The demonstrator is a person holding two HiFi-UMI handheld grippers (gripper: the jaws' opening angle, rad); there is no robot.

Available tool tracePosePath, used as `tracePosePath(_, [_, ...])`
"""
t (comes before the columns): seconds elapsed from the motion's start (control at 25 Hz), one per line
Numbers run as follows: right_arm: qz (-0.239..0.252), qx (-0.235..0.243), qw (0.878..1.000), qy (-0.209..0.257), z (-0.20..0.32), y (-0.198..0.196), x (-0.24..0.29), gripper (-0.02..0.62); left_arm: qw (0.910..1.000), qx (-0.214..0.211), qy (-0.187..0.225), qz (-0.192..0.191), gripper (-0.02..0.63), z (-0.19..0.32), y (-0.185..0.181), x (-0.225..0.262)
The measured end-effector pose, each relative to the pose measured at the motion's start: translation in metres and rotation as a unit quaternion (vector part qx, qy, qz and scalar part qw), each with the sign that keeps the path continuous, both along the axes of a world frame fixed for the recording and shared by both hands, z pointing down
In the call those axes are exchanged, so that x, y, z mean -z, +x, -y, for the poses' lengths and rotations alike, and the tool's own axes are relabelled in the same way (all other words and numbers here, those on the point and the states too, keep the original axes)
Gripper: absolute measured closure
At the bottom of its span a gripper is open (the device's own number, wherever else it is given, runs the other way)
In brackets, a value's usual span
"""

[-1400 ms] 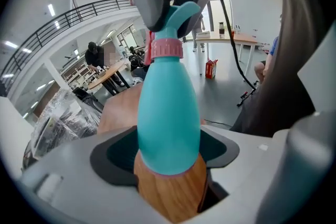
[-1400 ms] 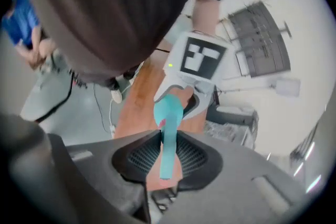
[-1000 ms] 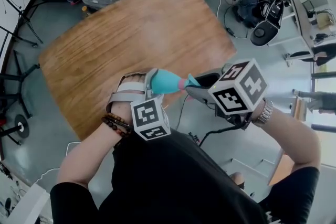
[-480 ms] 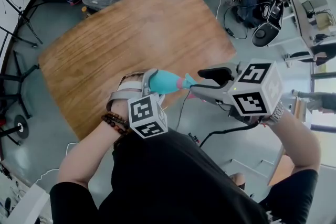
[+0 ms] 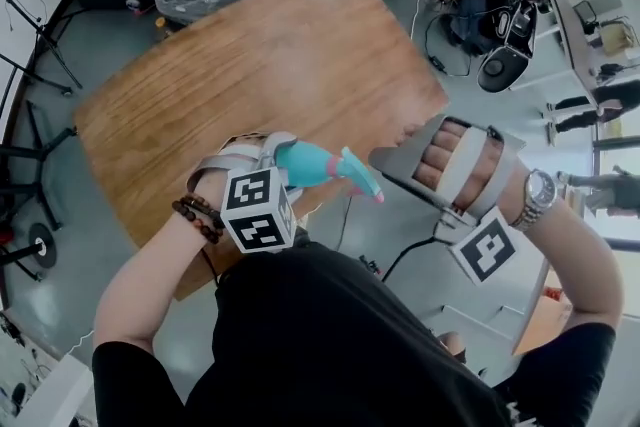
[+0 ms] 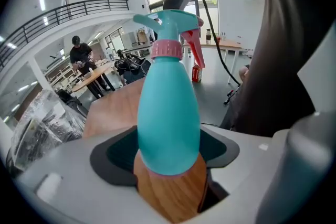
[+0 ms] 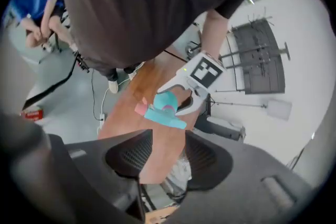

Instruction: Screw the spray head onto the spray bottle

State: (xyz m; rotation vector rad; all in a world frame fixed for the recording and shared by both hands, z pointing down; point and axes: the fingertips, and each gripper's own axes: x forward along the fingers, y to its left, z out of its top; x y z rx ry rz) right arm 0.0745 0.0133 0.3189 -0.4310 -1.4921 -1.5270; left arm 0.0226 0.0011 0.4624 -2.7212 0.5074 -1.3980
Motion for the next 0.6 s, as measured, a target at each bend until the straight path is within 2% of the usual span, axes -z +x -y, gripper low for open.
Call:
tracePosePath(0.12, [-0.021, 0.088, 0.995, 0.034, -0.016, -0.002, -0.017, 0.411, 0.9998, -0.018, -0.008, -0.001, 0.230, -0.005, 0.002, 0.000])
tracePosePath(0.2, [-0.035, 0.120, 0.991, 0.042, -0.020, 0.000, -0.027, 0.411, 0.9995, -0.029, -0.012, 0.001, 0.230, -0.008, 0.004, -0.001])
tracePosePath(0.28, [-0.039, 0.128, 0.990, 0.037, -0.022, 0.001, -0.034, 0.415, 0.9992, -0.037, -0.013, 0.005, 0.230, -0.010, 0.006, -0.002])
tracePosePath(0.36, [-0.032, 0.114, 0.993, 0.024, -0.024, 0.000, -0.036, 0.475, 0.9991, -0.040, -0.008, 0.009, 0.231, -0.013, 0.010, -0.003])
tracePosePath(0.44, [-0.023, 0.069, 0.997, -0.009, -0.024, -0.002, -0.038, 0.517, 0.9993, -0.035, 0.001, 0.011, 0.232, -0.012, 0.013, -0.004])
tracePosePath(0.52, [-0.011, -0.030, 0.996, -0.078, -0.019, -0.005, -0.039, 0.517, 0.9996, -0.022, 0.010, 0.012, 0.232, -0.009, 0.012, -0.005])
tracePosePath(0.56, [-0.003, -0.097, 0.988, -0.123, -0.015, -0.005, -0.039, 0.517, 0.9998, -0.014, 0.013, 0.012, 0.232, -0.006, 0.011, -0.005])
tracePosePath(0.6, [0.008, -0.171, 0.970, -0.172, -0.010, -0.005, -0.040, 0.517, 0.9998, -0.005, 0.016, 0.011, 0.232, -0.004, 0.010, -0.005])
